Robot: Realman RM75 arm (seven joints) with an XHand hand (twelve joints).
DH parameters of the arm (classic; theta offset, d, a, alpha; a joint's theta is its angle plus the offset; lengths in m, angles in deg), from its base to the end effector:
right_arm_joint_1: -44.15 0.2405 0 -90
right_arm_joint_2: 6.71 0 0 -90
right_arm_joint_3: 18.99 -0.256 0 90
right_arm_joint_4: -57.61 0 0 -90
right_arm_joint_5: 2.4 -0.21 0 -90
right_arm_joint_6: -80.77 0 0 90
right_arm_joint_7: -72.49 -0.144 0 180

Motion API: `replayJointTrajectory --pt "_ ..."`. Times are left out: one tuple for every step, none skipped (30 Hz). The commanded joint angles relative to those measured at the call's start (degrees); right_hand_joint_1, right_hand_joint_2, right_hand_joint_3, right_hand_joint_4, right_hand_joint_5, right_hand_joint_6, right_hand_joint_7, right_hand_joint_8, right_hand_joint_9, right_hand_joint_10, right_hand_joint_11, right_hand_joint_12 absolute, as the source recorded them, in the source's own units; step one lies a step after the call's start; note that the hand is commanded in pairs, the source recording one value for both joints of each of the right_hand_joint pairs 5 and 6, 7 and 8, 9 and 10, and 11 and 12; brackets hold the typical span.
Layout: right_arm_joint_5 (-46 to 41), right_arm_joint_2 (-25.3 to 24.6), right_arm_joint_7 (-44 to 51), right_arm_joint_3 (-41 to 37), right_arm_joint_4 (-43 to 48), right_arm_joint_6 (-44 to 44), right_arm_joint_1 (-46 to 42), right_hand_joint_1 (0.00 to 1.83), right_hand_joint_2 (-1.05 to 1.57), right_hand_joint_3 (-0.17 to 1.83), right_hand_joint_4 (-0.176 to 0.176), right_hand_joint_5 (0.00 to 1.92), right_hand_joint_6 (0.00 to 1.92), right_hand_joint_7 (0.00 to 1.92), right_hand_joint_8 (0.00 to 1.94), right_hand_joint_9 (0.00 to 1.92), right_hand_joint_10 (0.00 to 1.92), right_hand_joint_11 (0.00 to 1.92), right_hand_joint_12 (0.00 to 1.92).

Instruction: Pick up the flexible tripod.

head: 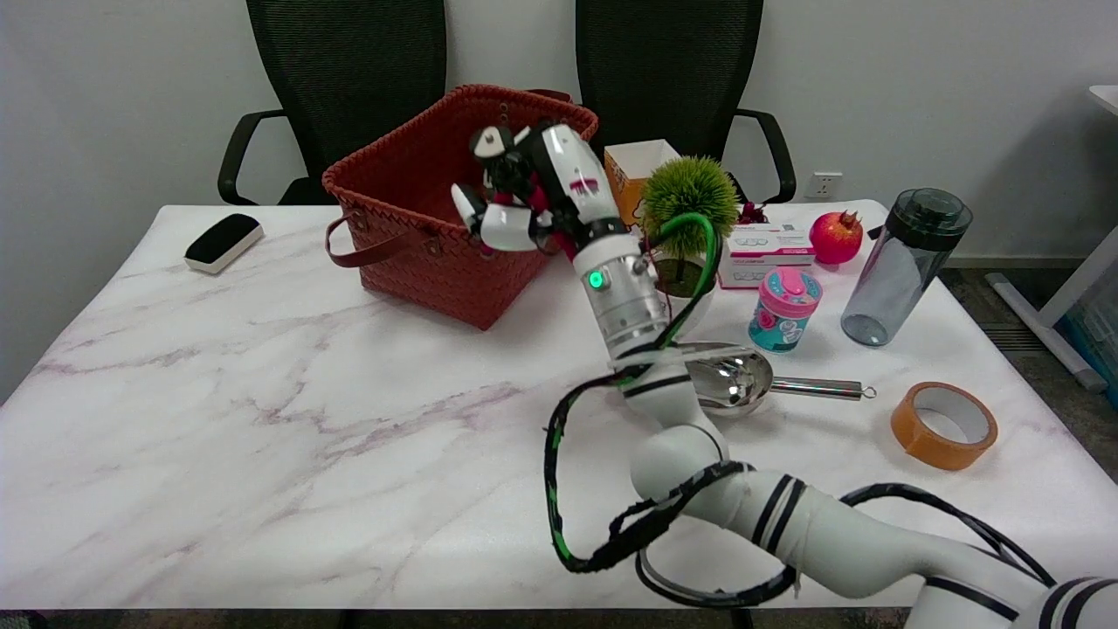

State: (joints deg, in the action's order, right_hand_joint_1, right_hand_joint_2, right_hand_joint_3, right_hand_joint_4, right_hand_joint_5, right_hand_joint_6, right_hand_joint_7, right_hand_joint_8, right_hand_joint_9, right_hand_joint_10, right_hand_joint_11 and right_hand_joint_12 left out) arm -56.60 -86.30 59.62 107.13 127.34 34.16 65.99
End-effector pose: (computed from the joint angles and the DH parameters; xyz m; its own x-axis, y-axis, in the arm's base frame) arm -0.1862 -0.3992 0.1828 0.5245 0.2972 0.7978 -0.6776 -0.4217 0.6026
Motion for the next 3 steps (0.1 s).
replayJointTrajectory --pt "1.57 -2.14 3.88 -2.15 -3.08 8.80 16.73 1.14 0.77 0.75 0.000 1.82 1.82 1.92 1.92 1.84 1.84 1.92 1.92" --pt "1.40 -2.44 3.88 -2.40 -3.98 9.37 17.88 1.14 0.77 0.75 0.000 1.82 1.82 1.92 1.92 1.84 1.84 1.92 1.92" --pt "1.30 -3.06 3.88 -2.58 -5.73 10.23 19.79 1.14 0.77 0.74 0.000 1.82 1.82 1.92 1.92 1.84 1.84 1.92 1.92"
